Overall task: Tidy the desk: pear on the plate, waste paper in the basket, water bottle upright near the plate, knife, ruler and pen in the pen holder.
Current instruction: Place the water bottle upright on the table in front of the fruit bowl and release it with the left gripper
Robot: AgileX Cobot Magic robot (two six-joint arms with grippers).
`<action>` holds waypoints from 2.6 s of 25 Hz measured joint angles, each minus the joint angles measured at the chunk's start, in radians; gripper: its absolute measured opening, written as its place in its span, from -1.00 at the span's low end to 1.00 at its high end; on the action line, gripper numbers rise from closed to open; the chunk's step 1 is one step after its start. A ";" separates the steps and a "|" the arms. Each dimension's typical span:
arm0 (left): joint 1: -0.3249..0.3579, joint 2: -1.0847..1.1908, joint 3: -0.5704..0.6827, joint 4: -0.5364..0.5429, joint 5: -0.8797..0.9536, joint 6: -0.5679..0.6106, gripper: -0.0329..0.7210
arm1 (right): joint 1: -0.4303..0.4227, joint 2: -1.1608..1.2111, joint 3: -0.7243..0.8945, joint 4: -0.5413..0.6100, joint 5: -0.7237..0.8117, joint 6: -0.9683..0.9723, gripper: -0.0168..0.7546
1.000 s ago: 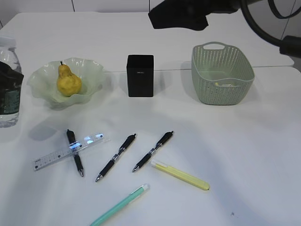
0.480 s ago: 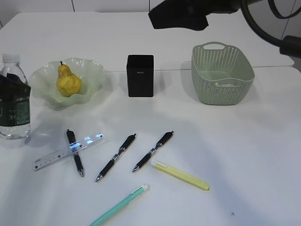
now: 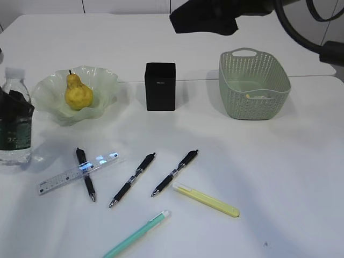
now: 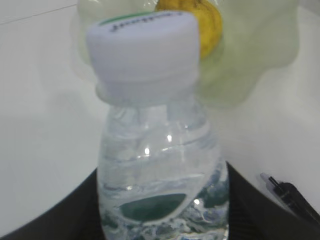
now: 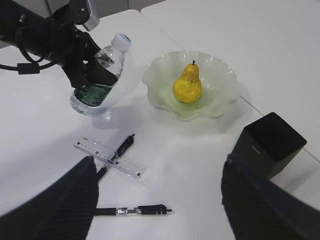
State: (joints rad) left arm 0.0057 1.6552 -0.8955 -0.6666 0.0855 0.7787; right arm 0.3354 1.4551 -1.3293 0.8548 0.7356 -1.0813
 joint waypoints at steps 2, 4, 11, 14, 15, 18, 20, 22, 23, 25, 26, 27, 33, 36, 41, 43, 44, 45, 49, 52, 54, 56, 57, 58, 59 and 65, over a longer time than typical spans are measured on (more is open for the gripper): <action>0.000 0.000 0.000 0.117 -0.006 -0.155 0.11 | 0.000 0.000 0.000 0.000 0.000 0.000 0.58; 0.000 0.000 0.000 0.224 -0.009 -0.323 0.11 | 0.000 0.000 0.000 0.000 0.000 0.000 0.58; 0.000 0.000 0.000 0.667 -0.075 -0.848 0.11 | 0.000 0.000 0.000 0.000 0.001 0.000 0.58; 0.000 0.000 0.000 0.842 -0.121 -1.008 0.11 | 0.000 0.000 0.000 0.000 0.001 0.000 0.58; 0.000 0.000 0.000 0.896 -0.141 -1.051 0.11 | 0.000 0.000 0.000 0.000 0.001 0.000 0.58; 0.000 0.000 0.002 0.994 -0.191 -1.118 0.11 | 0.000 0.000 0.000 0.000 0.001 0.000 0.58; 0.000 0.000 0.006 1.014 -0.222 -1.130 0.11 | 0.000 0.000 0.000 0.000 0.002 0.000 0.58; 0.000 0.002 0.006 1.023 -0.237 -1.136 0.11 | 0.000 0.000 0.000 0.000 0.002 0.000 0.58; 0.000 0.005 0.006 1.027 -0.247 -1.137 0.11 | 0.000 0.000 0.000 -0.002 0.002 0.000 0.58; 0.000 0.019 0.007 1.029 -0.258 -1.137 0.11 | 0.000 0.000 0.000 -0.002 0.002 0.000 0.58; 0.000 0.027 0.013 1.030 -0.272 -1.139 0.11 | 0.000 0.000 0.000 -0.004 0.002 0.000 0.58; 0.000 0.032 0.021 1.030 -0.287 -1.139 0.11 | 0.000 0.000 0.000 -0.005 0.002 0.000 0.58; 0.000 0.075 0.090 1.030 -0.441 -1.140 0.11 | 0.000 0.000 0.000 -0.023 0.006 0.000 0.58; 0.000 0.090 0.113 1.030 -0.526 -1.119 0.11 | 0.000 0.000 0.000 -0.028 0.006 0.000 0.58; 0.002 0.129 0.115 1.028 -0.589 -1.081 0.11 | 0.000 0.000 0.000 -0.036 0.006 0.000 0.58; 0.008 0.146 0.115 1.028 -0.605 -1.076 0.11 | 0.000 0.000 0.000 -0.041 0.006 0.000 0.58; 0.013 0.157 0.115 1.028 -0.617 -1.074 0.11 | 0.000 0.000 0.000 -0.043 0.006 0.000 0.58; 0.015 0.163 0.115 1.028 -0.627 -1.072 0.11 | 0.000 0.000 0.000 -0.046 0.006 0.000 0.58; 0.023 0.200 0.115 1.026 -0.682 -1.061 0.11 | 0.000 0.000 0.000 -0.053 0.006 0.000 0.58; 0.025 0.229 0.115 1.018 -0.745 -1.043 0.11 | 0.000 0.000 0.000 -0.053 0.006 0.000 0.58; 0.025 0.243 0.121 1.014 -0.794 -1.034 0.11 | 0.000 0.000 0.000 -0.055 0.006 0.000 0.58; 0.025 0.250 0.145 1.002 -0.843 -1.015 0.11 | 0.000 0.000 0.000 -0.057 0.006 0.000 0.58; 0.025 0.250 0.163 0.986 -0.870 -1.000 0.11 | 0.000 0.000 0.000 -0.056 0.006 0.000 0.58; 0.025 0.250 0.180 0.969 -0.900 -0.987 0.11 | 0.000 0.000 0.000 -0.056 0.006 0.000 0.58; 0.025 0.250 0.201 0.944 -0.927 -0.973 0.11 | 0.000 0.000 0.000 -0.056 0.006 0.000 0.58; 0.025 0.250 0.289 0.878 -1.062 -0.929 0.11 | 0.000 0.000 0.000 -0.056 0.006 0.000 0.58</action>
State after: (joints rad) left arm 0.0305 1.9053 -0.6067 0.2110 -0.9766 -0.1500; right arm 0.3354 1.4551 -1.3293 0.7985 0.7414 -1.0813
